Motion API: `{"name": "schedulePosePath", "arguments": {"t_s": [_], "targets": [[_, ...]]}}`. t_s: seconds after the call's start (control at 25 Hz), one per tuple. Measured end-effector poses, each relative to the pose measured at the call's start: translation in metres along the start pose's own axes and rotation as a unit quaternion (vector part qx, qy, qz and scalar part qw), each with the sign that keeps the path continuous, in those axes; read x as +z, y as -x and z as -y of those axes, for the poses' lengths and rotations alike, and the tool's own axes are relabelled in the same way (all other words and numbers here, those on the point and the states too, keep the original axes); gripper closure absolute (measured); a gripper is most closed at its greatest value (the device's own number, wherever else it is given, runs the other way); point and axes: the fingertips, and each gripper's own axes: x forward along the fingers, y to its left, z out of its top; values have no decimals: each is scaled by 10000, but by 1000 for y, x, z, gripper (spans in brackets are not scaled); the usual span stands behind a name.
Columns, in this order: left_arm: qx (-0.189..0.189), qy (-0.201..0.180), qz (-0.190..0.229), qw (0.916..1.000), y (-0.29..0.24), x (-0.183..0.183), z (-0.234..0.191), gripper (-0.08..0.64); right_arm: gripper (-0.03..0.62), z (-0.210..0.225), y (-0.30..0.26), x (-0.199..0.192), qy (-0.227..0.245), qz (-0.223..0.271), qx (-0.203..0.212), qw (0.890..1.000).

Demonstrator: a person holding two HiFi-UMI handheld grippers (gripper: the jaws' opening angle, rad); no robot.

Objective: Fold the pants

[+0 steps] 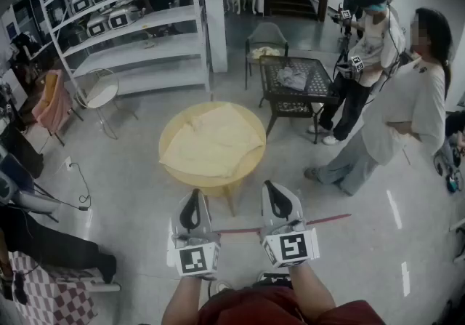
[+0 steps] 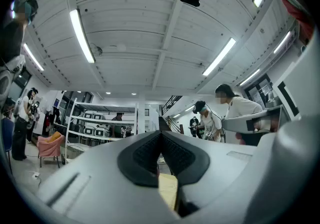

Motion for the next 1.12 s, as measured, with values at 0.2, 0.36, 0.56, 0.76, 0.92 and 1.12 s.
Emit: {"name": "schedulePosePath", "arguments": {"t_s": [0.2,0.36,0.56,0.76,0.92,1.12], "targets": [[-45,21,24,10000,-3,-2,-3,554,592,1,-2,-2,22,-14,-62,10000],[-36,-9,35,10000,1,-4,-11,554,592,-9,-6,-3,60,-10,-13,10000],[-24,93,38,9999,5,-2,-17,554,592,-18,-10,-2,57,-7,44,10000],[71,13,-24,10000,20,-5,-39,554,592,-41,-10,-1,-65,52,143,9999],[60,-68,61,9999,31,2,-57,554,592,-67,-15,-5,-92,8,297,9995],[141,-158,-31,9998,47,-7,-91,554,592,-97,-25,-10,-171,14,342,9993]]}}
